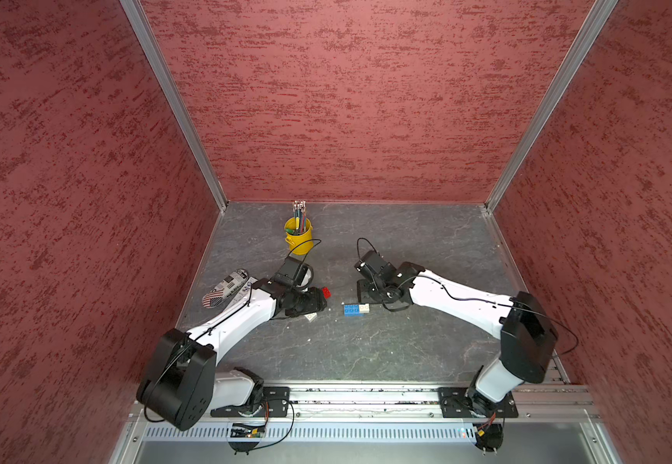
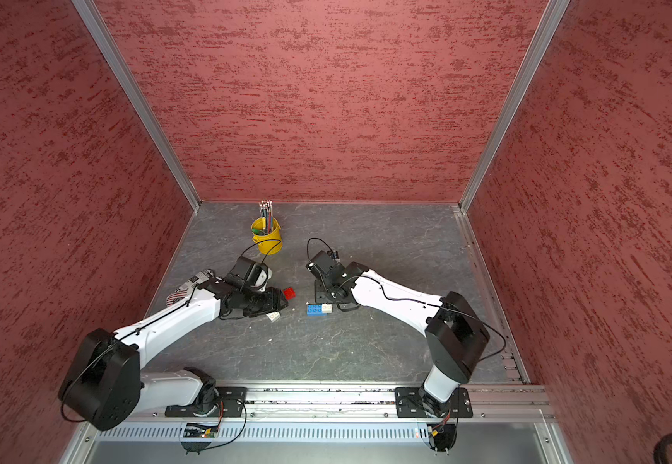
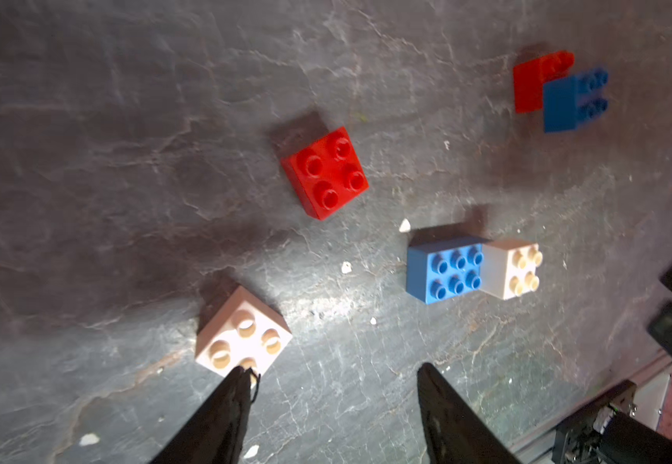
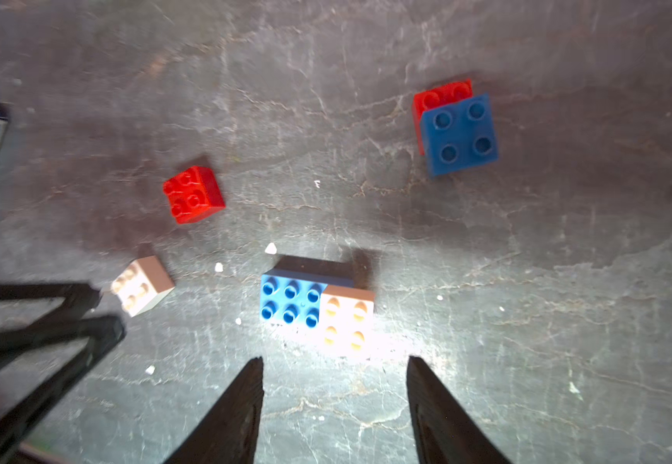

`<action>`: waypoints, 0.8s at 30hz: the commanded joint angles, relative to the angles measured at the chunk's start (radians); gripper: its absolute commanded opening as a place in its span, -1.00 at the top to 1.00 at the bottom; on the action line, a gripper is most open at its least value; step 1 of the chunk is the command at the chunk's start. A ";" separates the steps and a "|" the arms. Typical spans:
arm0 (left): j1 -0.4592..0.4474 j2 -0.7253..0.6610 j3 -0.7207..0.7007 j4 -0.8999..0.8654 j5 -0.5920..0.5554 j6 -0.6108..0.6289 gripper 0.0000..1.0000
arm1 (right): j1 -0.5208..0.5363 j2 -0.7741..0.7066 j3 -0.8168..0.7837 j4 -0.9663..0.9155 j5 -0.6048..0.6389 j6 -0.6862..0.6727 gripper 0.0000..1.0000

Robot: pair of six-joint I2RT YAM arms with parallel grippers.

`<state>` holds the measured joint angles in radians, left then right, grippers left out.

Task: Assemble the letter y with lego
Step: Pick up the lego brick from the center of the board.

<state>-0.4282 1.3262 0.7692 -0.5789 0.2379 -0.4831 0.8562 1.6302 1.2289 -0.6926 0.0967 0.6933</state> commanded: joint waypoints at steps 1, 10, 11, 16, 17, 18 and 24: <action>0.008 0.049 0.037 -0.042 -0.065 -0.003 -0.37 | -0.005 -0.032 -0.048 0.085 -0.010 -0.050 -0.19; -0.017 0.148 0.053 -0.046 -0.071 -0.017 -0.31 | -0.040 -0.098 -0.122 0.134 -0.022 -0.115 -0.19; -0.027 0.150 0.056 -0.052 -0.069 -0.020 -0.30 | -0.046 -0.102 -0.128 0.135 -0.022 -0.119 -0.19; -0.100 0.151 0.076 -0.082 -0.102 -0.055 -0.25 | -0.077 -0.116 -0.154 0.148 -0.031 -0.144 -0.19; -0.108 0.154 0.077 -0.087 -0.106 -0.063 -0.24 | -0.081 -0.117 -0.156 0.150 -0.033 -0.147 -0.19; -0.116 0.160 0.078 -0.090 -0.113 -0.073 -0.24 | -0.084 -0.115 -0.158 0.152 -0.037 -0.153 -0.19; -0.136 0.197 0.103 -0.117 -0.169 -0.105 -0.08 | -0.095 -0.110 -0.160 0.154 -0.041 -0.174 -0.19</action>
<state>-0.5575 1.5024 0.8467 -0.6678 0.1158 -0.5606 0.7700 1.5352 1.0786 -0.5625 0.0677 0.5446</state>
